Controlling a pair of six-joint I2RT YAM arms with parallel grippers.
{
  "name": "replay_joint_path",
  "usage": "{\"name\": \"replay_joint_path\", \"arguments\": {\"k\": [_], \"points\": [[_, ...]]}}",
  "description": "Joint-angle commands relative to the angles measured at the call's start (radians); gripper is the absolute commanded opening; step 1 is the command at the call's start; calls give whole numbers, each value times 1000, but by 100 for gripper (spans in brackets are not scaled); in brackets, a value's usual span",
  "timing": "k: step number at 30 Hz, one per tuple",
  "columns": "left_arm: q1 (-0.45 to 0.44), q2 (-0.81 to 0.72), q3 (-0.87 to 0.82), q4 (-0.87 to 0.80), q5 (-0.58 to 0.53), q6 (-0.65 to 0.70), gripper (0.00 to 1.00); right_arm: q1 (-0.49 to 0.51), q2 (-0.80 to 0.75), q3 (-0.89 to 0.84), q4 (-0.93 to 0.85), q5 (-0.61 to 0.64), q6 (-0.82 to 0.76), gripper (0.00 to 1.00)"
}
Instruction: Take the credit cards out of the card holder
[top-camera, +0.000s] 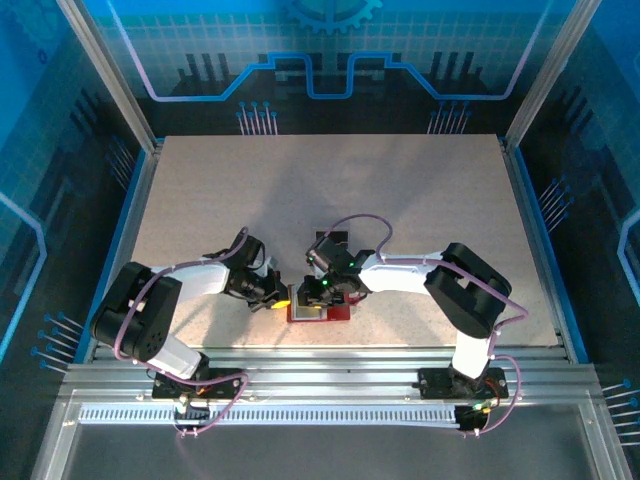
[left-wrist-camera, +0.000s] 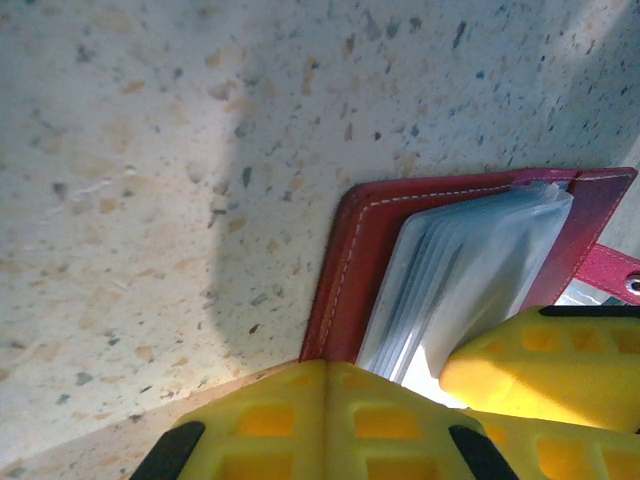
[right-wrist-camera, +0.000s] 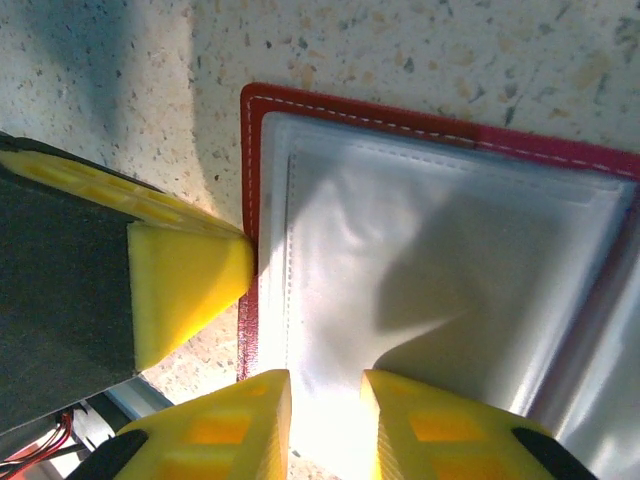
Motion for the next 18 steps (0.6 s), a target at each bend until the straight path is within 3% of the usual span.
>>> {"name": "replay_joint_path", "arguments": {"k": [1,18], "points": [[-5,3,-18,-41,-11,22,0,17,2,6,-60,34,-8,26],[-6,-21,22,-65,0,18,1,14,-29,-8,-92,71,-16,25]]}}
